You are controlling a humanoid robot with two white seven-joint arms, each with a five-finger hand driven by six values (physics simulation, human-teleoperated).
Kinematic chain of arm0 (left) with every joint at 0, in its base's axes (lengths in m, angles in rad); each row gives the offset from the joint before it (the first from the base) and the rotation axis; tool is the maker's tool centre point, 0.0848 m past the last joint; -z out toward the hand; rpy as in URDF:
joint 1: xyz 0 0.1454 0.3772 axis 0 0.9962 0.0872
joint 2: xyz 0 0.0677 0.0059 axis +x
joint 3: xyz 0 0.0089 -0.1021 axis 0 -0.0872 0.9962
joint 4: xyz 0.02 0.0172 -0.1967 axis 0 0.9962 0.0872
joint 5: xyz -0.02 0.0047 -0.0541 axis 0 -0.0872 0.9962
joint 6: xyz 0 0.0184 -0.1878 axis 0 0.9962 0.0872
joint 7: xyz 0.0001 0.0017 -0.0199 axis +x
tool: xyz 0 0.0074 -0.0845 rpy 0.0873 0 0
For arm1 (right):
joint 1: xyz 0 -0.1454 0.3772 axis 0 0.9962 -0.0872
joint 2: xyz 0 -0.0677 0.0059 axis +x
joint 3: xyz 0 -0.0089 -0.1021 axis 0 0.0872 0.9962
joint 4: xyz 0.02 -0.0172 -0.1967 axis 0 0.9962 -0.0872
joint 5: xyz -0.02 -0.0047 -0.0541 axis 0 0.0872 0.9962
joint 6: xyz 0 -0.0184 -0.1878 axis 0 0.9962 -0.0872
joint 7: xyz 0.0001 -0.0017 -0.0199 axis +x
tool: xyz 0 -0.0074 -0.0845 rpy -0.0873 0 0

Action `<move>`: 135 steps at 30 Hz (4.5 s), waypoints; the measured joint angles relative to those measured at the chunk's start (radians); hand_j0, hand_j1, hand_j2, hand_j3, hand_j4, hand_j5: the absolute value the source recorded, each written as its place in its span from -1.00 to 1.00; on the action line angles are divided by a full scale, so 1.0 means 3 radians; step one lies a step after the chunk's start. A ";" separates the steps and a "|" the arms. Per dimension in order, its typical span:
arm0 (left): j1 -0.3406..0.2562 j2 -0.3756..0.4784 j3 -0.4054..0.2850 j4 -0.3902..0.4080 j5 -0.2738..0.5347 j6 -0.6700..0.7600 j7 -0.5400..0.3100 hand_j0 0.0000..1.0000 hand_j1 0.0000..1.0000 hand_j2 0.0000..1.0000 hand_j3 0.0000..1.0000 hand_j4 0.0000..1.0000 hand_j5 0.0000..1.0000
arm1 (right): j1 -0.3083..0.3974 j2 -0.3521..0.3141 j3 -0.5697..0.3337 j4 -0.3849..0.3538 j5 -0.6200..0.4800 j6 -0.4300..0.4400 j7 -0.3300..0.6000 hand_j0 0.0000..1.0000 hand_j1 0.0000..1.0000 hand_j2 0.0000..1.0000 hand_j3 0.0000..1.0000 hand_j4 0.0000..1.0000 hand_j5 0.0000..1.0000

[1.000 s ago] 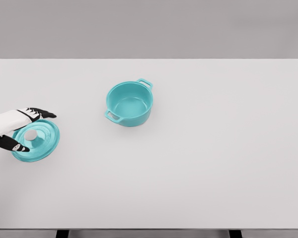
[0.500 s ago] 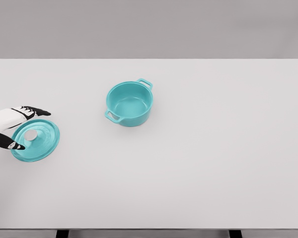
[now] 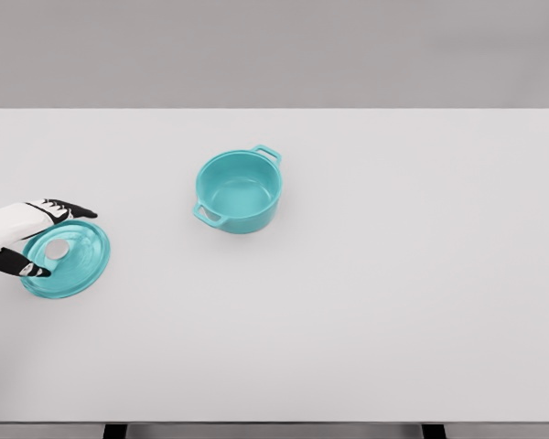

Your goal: Cover the pot with left arm

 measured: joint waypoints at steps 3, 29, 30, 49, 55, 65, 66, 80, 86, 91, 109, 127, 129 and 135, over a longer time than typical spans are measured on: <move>0.0000 0.0007 0.0003 0.0003 0.0005 0.0000 0.0011 0.51 0.51 0.51 0.51 0.51 0.51 | 0.0000 0.0000 0.0000 0.0000 0.0000 0.0000 -0.0001 1.00 1.00 1.00 1.00 1.00 1.00; 0.0026 -0.0009 -0.0056 0.0137 0.0015 0.0002 0.0016 0.16 0.16 0.16 0.16 0.16 0.16 | 0.0000 0.0000 0.0000 -0.0001 0.0000 0.0000 -0.0001 1.00 1.00 1.00 1.00 1.00 1.00; 0.0026 -0.0010 -0.0059 0.0141 0.0024 0.0003 0.0017 0.16 0.16 0.16 0.16 0.16 0.16 | 0.0000 0.0000 0.0000 -0.0001 0.0000 0.0000 -0.0001 1.00 1.00 1.00 1.00 1.00 1.00; -0.0087 0.0026 -0.0071 -0.0190 0.0015 -0.0001 -0.0032 0.00 0.00 0.00 0.00 0.00 0.00 | 0.0000 0.0000 0.0000 0.0000 0.0000 0.0000 0.0000 1.00 1.00 1.00 1.00 1.00 1.00; -0.0291 0.0013 -0.0088 -0.0325 0.0004 0.0001 -0.0034 0.00 0.00 0.00 0.00 0.00 0.00 | 0.0000 0.0000 0.0000 0.0000 0.0001 0.0000 -0.0001 1.00 1.00 1.00 1.00 1.00 1.00; -0.0608 -0.0064 -0.0334 -0.0346 -0.0006 0.0000 -0.0038 0.01 0.01 0.01 0.01 0.01 0.01 | 0.0000 0.0000 0.0000 0.0000 0.0001 0.0000 -0.0001 1.00 1.00 1.00 1.00 1.00 1.00; -0.0654 -0.0072 -0.0342 -0.0347 -0.0007 0.0000 -0.0038 0.01 0.01 0.01 0.01 0.01 0.01 | 0.0000 0.0000 0.0000 0.0000 0.0001 0.0000 0.0000 1.00 1.00 1.00 1.00 1.00 1.00; -0.0982 -0.0281 -0.0544 -0.0341 -0.0133 0.0000 -0.0043 0.01 0.01 0.01 0.01 0.01 0.01 | 0.0000 0.0000 0.0000 0.0000 -0.0001 0.0000 -0.0001 1.00 1.00 1.00 1.00 1.00 1.00; -0.1253 -0.0380 -0.0739 -0.0314 -0.0196 0.0000 -0.0044 0.01 0.01 0.01 0.01 0.01 0.01 | 0.0000 0.0000 0.0000 0.0000 0.0000 0.0000 -0.0001 1.00 1.00 1.00 1.00 1.00 1.00; -0.1401 -0.0468 -0.0857 -0.0288 -0.0213 0.0001 -0.0045 0.01 0.01 0.01 0.01 0.01 0.01 | 0.0000 0.0000 0.0000 0.0000 0.0000 0.0000 0.0000 1.00 1.00 1.00 1.00 1.00 1.00; -0.1810 -0.0863 -0.1243 0.0094 -0.0294 0.0000 -0.0048 0.01 0.01 0.01 0.01 0.01 0.01 | 0.0000 0.0000 0.0000 0.0000 0.0000 0.0000 0.0000 1.00 1.00 1.00 1.00 1.00 1.00; -0.2158 -0.1298 -0.1502 0.0491 -0.0309 -0.0001 -0.0162 0.02 0.02 0.02 0.02 0.02 0.02 | 0.0000 0.0000 0.0000 -0.0001 0.0000 0.0000 0.0001 1.00 1.00 1.00 1.00 1.00 1.00; -0.2168 -0.1350 -0.1509 0.0524 -0.0313 -0.0001 -0.0165 0.02 0.02 0.02 0.02 0.02 0.02 | 0.0000 0.0000 0.0000 0.0000 0.0000 0.0000 0.0001 1.00 1.00 1.00 1.00 1.00 1.00; -0.2245 -0.1437 -0.1606 0.0591 -0.0314 -0.0001 -0.0167 0.02 0.02 0.02 0.02 0.02 0.02 | 0.0000 0.0000 0.0000 0.0000 0.0000 0.0000 0.0000 1.00 1.00 1.00 1.00 1.00 1.00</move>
